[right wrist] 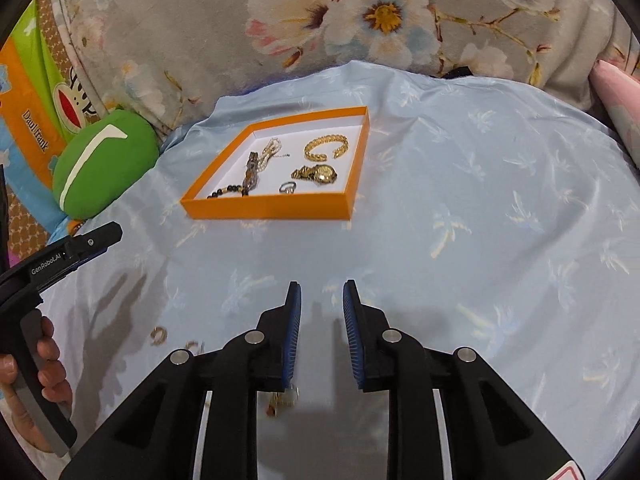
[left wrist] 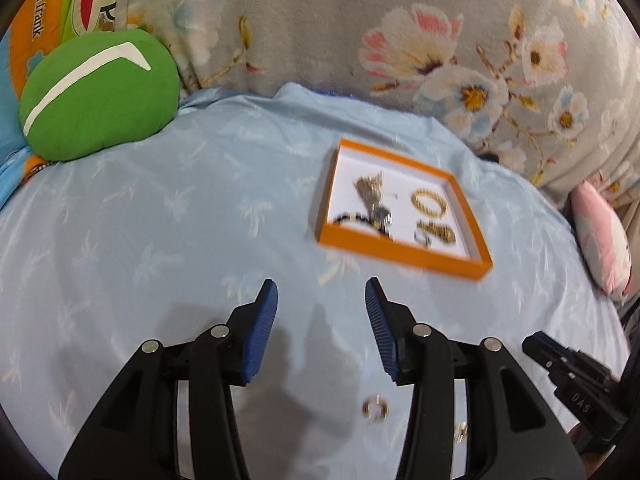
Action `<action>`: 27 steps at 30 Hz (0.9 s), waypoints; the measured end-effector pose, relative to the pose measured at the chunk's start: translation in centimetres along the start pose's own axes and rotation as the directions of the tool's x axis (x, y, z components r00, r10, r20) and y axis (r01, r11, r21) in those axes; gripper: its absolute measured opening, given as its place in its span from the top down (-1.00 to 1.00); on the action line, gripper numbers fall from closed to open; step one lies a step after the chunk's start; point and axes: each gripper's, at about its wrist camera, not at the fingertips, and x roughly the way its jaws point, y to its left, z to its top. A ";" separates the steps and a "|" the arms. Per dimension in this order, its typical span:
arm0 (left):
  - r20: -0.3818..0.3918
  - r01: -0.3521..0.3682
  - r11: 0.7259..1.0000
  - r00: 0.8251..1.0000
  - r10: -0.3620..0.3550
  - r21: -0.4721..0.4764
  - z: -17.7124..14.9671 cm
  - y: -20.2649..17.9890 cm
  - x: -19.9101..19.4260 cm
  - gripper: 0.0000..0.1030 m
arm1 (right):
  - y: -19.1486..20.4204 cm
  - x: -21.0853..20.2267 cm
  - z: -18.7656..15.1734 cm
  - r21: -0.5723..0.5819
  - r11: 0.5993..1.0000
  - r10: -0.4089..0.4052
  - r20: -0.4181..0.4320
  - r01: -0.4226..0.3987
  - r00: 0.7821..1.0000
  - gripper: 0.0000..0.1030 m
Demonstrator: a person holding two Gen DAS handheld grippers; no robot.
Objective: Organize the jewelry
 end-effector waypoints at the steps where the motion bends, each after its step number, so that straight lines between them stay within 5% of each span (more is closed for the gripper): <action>1: -0.010 0.006 1.000 1.000 -0.006 0.000 -0.8 -0.1 -0.3 0.14 | 0.2 -0.4 -0.8 -0.006 1.000 -0.001 -0.005 0.000 1.000 0.58; 13: -0.061 -0.007 1.000 0.998 0.008 0.028 -6.8 -1.8 -1.6 -0.01 | 3.1 -1.3 -4.8 -0.042 0.999 0.017 -0.050 -0.019 0.999 0.58; 27: -0.082 0.007 1.000 0.997 -0.006 0.011 -7.1 -1.4 -1.3 -0.14 | 2.7 0.6 -4.1 0.021 1.000 -0.017 -0.093 0.019 0.995 0.58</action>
